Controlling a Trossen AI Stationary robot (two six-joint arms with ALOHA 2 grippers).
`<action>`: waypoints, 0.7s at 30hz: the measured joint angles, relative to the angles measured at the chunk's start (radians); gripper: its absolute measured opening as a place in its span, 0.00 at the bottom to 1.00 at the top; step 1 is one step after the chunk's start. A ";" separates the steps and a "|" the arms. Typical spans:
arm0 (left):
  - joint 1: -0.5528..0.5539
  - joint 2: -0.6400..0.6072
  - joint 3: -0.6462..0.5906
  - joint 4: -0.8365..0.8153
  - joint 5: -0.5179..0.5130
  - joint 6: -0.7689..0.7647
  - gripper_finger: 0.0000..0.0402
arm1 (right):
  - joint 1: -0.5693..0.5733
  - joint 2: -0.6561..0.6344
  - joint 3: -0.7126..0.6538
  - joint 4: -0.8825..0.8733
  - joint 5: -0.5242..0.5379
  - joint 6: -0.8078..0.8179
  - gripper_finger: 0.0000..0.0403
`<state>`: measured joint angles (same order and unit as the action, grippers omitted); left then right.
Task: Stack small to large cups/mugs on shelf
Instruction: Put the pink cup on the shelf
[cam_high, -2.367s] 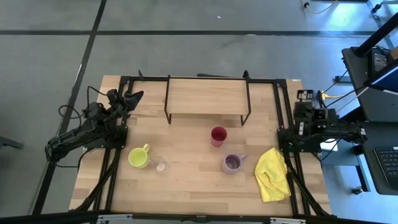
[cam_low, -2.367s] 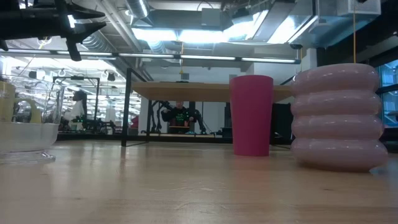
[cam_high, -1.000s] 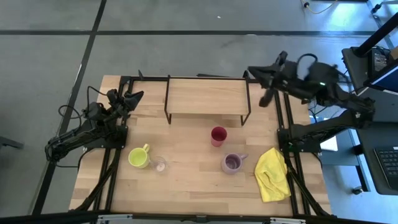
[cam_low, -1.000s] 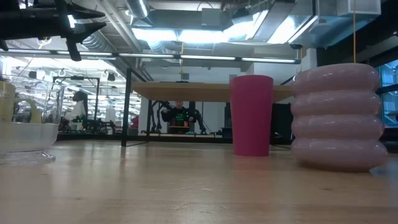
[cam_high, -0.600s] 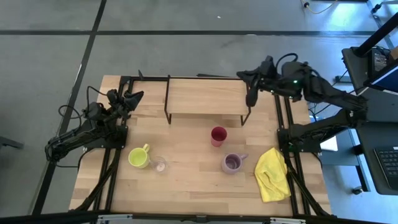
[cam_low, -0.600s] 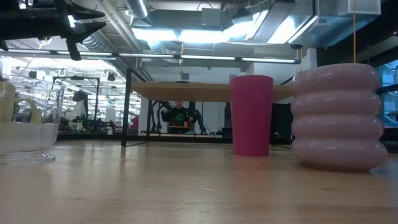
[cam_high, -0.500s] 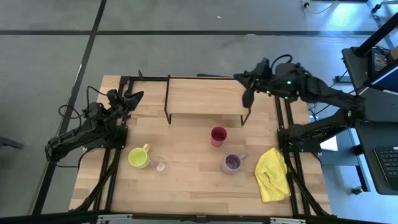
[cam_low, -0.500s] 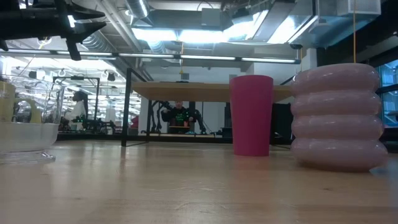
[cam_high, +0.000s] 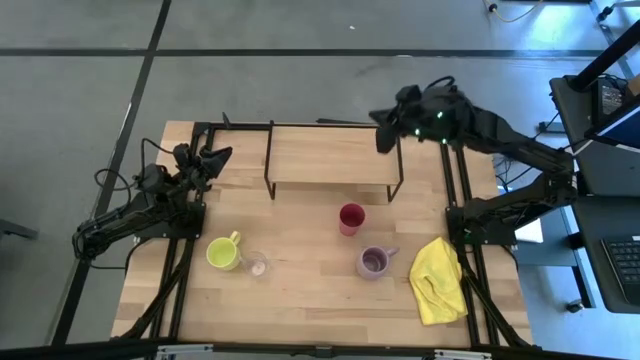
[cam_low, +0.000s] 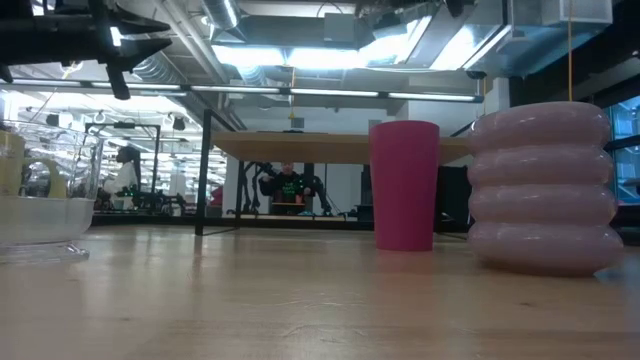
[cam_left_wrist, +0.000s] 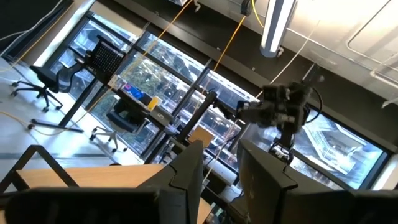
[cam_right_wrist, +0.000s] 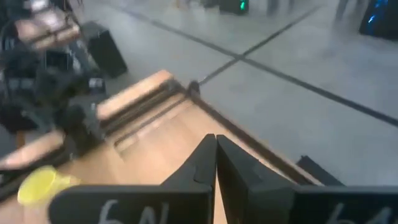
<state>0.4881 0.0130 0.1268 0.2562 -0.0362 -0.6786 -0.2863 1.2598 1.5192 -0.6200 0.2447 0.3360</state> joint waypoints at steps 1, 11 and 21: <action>0.000 0.000 0.000 0.000 -0.005 -0.003 0.23 | -0.013 0.000 0.014 0.030 0.000 -0.012 0.04; 0.000 0.000 0.000 -0.002 -0.011 -0.021 0.23 | -0.129 -0.006 0.255 -0.151 -0.001 -0.123 0.04; 0.000 0.000 0.000 -0.030 -0.033 -0.020 0.23 | -0.212 -0.006 0.349 -0.902 -0.272 -0.056 0.04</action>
<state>0.4881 0.0128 0.1268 0.2257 -0.0692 -0.6983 -0.4980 1.2533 1.8687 -1.5215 -0.0277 0.2801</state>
